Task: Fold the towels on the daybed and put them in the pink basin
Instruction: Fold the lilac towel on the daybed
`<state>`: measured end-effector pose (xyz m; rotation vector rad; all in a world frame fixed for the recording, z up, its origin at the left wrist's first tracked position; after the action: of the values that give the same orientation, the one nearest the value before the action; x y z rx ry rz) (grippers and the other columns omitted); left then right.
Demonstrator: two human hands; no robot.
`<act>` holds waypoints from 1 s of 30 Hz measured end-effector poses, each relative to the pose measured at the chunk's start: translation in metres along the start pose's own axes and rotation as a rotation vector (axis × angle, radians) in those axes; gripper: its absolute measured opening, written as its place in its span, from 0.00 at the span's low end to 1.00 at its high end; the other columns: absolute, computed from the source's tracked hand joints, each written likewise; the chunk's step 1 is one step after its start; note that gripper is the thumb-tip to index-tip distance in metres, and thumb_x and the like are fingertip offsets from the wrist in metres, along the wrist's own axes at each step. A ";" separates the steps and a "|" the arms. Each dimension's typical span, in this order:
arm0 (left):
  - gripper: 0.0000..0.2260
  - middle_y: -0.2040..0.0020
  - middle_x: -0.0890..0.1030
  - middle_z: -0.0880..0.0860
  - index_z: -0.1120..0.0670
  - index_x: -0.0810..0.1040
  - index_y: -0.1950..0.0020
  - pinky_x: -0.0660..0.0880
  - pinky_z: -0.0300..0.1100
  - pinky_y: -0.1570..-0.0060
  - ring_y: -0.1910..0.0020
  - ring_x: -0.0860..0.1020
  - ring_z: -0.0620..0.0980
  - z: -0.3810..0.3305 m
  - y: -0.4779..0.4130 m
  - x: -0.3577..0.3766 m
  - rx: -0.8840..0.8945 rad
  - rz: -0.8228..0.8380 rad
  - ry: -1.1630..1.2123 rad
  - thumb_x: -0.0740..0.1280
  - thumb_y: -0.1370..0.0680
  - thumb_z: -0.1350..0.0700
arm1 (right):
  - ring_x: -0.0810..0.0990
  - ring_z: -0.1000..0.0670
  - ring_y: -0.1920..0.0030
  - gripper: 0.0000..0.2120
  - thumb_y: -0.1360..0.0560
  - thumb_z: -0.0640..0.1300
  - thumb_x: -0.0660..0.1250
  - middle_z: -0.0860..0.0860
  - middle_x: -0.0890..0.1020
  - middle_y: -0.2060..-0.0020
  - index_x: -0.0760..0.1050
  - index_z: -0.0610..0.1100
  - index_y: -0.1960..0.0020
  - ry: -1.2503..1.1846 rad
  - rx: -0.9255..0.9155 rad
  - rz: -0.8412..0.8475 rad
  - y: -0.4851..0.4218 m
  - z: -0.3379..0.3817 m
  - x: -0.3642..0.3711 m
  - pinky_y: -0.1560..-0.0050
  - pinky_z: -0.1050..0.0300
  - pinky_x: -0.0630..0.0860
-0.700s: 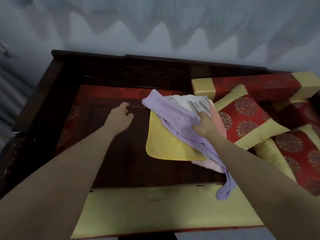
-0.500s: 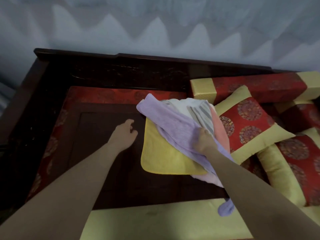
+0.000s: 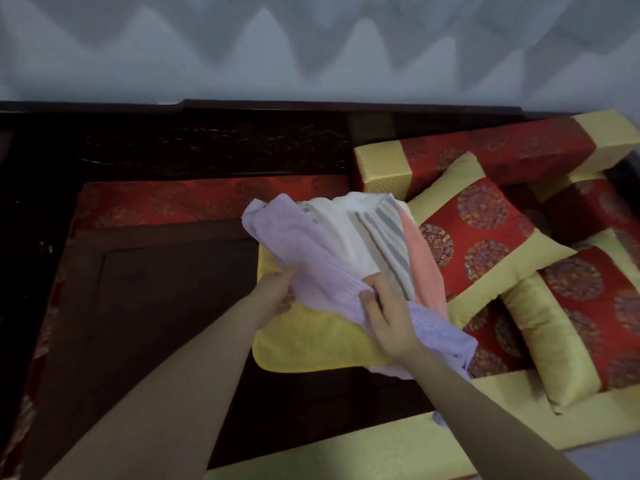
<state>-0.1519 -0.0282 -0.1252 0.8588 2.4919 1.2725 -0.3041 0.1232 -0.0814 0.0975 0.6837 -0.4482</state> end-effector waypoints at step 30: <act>0.08 0.55 0.83 0.56 0.53 0.79 0.56 0.76 0.51 0.50 0.54 0.81 0.53 -0.082 0.131 -0.108 0.468 -0.212 0.544 0.63 0.23 0.53 | 0.78 0.52 0.65 0.05 0.28 0.47 0.72 0.47 0.83 0.64 0.84 0.48 0.54 -0.096 0.122 0.266 0.010 0.033 -0.055 0.61 0.55 0.73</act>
<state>-0.0481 -0.0867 0.0209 0.3253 3.2858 0.9562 -0.3184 0.1452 -0.0218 0.2773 0.5394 -0.2370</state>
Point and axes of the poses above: each hand's wrist, its own y-axis away from the middle knuckle, its own x-axis out of the palm, z = x × y, the point moved 3 cm from there along -y, towards the middle knuckle
